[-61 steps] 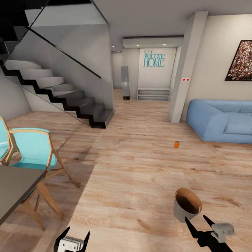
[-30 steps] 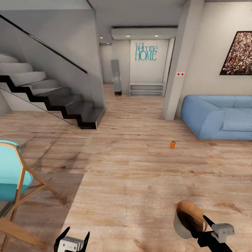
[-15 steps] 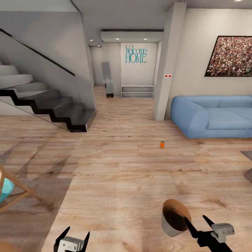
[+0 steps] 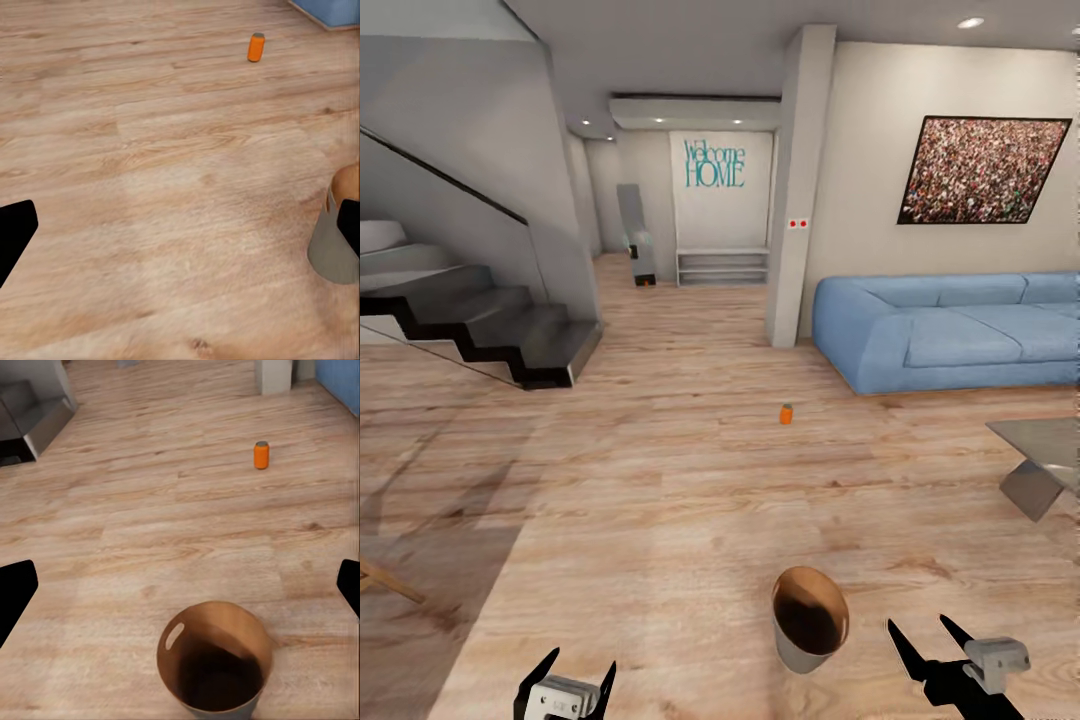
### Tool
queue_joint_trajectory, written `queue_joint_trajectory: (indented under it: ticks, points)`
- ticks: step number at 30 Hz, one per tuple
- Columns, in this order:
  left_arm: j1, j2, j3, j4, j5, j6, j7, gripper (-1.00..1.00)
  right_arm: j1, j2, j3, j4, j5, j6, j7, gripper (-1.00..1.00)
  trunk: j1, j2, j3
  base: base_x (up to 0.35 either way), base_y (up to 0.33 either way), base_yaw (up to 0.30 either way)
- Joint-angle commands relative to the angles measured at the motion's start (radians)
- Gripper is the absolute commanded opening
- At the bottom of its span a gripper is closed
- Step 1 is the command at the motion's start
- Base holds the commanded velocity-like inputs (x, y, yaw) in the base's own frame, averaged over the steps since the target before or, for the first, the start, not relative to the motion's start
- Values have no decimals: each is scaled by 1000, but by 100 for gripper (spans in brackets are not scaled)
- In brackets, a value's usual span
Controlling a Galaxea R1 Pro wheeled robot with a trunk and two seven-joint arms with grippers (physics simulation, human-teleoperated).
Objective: Put the three can of soda from the living room inside the tash can in the kitchen.
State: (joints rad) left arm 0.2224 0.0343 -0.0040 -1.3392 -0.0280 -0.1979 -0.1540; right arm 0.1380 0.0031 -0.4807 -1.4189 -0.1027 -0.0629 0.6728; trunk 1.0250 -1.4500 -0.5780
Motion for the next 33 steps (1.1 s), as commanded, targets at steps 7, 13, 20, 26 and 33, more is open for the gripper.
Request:
queue_joint_trajectory:
  ticks: [7, 13, 20, 26, 33]
  points:
    - [0, 0, 9, 0, 6, 0, -1, 100, 0, 0, 0, 0, 0, 0, 1, 100, 0, 0, -4, 0, -73, -47]
    - [0, -1, 7, 0, 0, 0, -1, 100, 0, 0, 1, 0, 0, 1, 1, 100, 0, 0, -12, 69, 220, -71]
    - [0, 0, 2, 0, -1, 0, -1, 100, 0, 0, 1, 0, 0, 2, 1, 100, 0, 0, -22, 183, 260, -73]
    - [0, 0, 1, 0, -1, 1, 0, 100, 0, 0, 0, 0, 0, -1, 1, 100, 0, 0, -27, 276, 148, -43]
    - [0, 0, 0, 0, -1, 0, 1, 100, 0, 0, 1, 0, 0, -1, 1, 100, 0, 0, -28, 107, 6, -5]
